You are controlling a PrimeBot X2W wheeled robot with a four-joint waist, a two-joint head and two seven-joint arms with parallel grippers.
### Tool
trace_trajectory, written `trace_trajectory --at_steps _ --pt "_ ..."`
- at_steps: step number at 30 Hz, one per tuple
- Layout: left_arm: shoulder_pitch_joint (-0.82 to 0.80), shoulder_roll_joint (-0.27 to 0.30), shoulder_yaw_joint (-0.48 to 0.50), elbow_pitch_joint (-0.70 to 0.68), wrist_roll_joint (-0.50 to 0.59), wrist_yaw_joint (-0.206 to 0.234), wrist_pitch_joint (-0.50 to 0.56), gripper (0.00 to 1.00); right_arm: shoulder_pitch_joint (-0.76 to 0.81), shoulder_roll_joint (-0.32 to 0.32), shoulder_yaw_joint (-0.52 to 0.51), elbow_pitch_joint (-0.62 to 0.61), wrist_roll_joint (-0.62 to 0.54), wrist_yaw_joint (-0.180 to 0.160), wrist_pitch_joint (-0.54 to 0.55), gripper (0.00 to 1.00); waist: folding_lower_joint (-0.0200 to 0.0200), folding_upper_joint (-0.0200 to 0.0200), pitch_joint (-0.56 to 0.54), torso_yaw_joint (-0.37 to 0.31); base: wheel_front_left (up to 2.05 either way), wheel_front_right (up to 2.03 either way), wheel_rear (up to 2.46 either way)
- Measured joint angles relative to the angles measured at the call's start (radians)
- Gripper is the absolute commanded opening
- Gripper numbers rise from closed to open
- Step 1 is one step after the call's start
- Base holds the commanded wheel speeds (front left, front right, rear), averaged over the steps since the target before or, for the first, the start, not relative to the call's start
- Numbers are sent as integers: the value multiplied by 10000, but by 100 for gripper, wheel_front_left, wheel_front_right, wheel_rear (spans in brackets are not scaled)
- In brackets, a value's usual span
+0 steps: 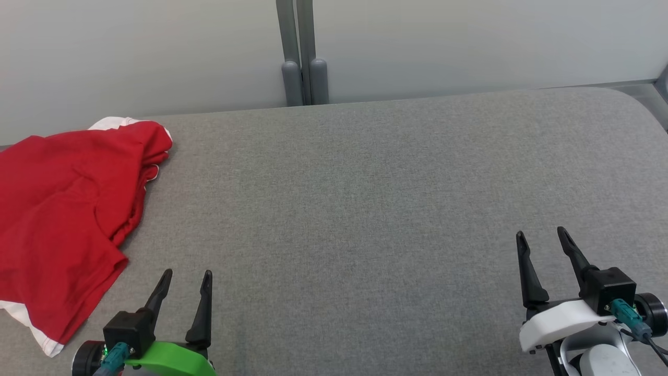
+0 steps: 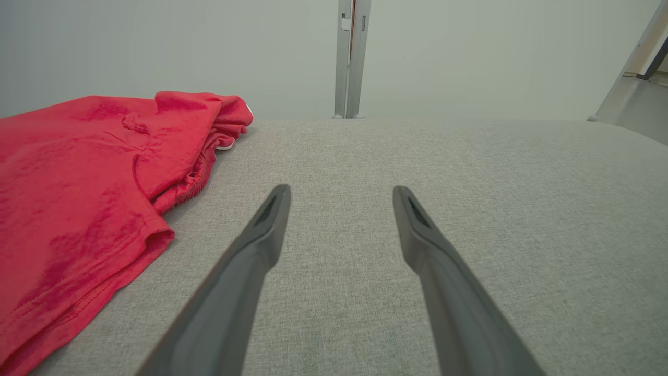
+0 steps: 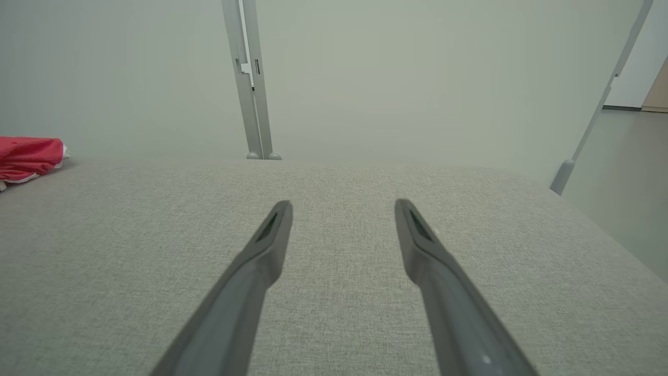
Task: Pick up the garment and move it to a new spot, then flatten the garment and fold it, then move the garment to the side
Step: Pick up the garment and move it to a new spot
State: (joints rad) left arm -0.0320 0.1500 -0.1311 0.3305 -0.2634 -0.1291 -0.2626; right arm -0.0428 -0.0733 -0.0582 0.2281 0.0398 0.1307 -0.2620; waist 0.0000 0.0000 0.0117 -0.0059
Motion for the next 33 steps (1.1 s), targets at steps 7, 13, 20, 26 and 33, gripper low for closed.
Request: trace_trajectory --at_steps 7,13,20,26,33 --pt "-102 -12 36 86 -56 0 0 100 132 13 71 -17 4 0 -6 100 0 0 -46 369 0 0 0" --pt "-62 -100 322 194 -17 -25 -2 100 307 31 267 50 84 0 -6 100 0 0 -136 1147 0 0 0" --pt "298 -113 842 355 81 -27 -2 100 302 90 784 221 196 2 -6 100 0 0 -317 2542 0 0 0" --pt "681 -84 1927 228 165 -25 -2 100 -259 161 1662 495 268 2 -8 100 0 0 -485 3857 0 0 0" --pt "860 -410 2763 -54 293 -25 -2 100 -737 151 2337 863 380 2 -6 100 0 0 -508 4780 0 0 0"
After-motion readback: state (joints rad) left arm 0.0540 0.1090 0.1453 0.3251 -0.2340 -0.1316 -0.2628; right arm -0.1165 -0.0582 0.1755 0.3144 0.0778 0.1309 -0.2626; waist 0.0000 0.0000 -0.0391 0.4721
